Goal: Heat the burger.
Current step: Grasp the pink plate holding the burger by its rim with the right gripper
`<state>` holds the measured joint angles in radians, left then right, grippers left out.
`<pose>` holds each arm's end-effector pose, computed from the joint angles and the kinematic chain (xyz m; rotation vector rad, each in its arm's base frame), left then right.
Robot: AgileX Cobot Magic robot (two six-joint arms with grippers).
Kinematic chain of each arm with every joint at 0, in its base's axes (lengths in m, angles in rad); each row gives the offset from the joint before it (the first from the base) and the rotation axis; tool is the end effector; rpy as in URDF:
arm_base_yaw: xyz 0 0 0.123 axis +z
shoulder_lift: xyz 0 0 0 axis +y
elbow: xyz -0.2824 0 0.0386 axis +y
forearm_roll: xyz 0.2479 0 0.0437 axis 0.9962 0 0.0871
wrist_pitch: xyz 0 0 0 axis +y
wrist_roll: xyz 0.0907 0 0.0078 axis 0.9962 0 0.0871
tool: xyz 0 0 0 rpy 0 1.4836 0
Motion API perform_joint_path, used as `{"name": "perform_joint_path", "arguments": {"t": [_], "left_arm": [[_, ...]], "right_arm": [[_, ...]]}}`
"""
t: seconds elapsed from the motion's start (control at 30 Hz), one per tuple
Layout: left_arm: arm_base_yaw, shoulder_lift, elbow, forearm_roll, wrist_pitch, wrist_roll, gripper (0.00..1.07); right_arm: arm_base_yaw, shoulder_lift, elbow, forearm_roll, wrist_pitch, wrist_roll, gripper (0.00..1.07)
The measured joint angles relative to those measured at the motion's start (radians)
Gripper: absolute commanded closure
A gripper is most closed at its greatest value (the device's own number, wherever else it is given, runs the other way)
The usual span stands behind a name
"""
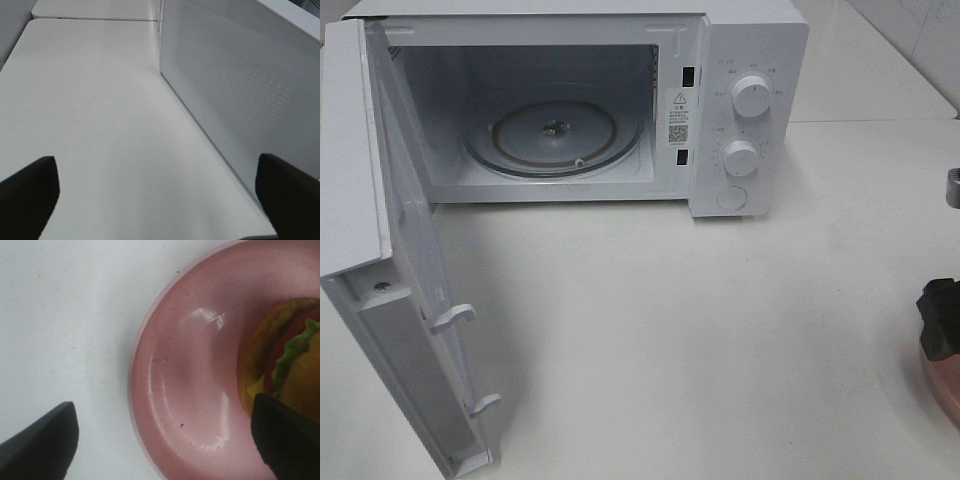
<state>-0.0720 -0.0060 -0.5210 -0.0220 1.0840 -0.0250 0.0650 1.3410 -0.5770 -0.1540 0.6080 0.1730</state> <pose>-0.0093 -0.0011 0.2810 0.0496 2.0409 -0.0870 0.2085 0.0056 0.1799 -0.0083 2.8441 -0.1014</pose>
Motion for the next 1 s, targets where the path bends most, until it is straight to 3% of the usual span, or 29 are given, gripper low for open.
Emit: {"name": "perform_joint_path", "arguments": {"t": [0.47, 1.0], "left_arm": [[0.000, 0.000, 0.000, 0.000, 0.000, 0.000, 0.07], [0.000, 0.000, 0.000, 0.000, 0.000, 0.000, 0.07]], "right_arm": [[0.000, 0.228, 0.001, 0.000, -0.118, 0.041, 0.19], [0.000, 0.354, -0.024, -0.003, -0.178, 0.059, 0.22]]}}
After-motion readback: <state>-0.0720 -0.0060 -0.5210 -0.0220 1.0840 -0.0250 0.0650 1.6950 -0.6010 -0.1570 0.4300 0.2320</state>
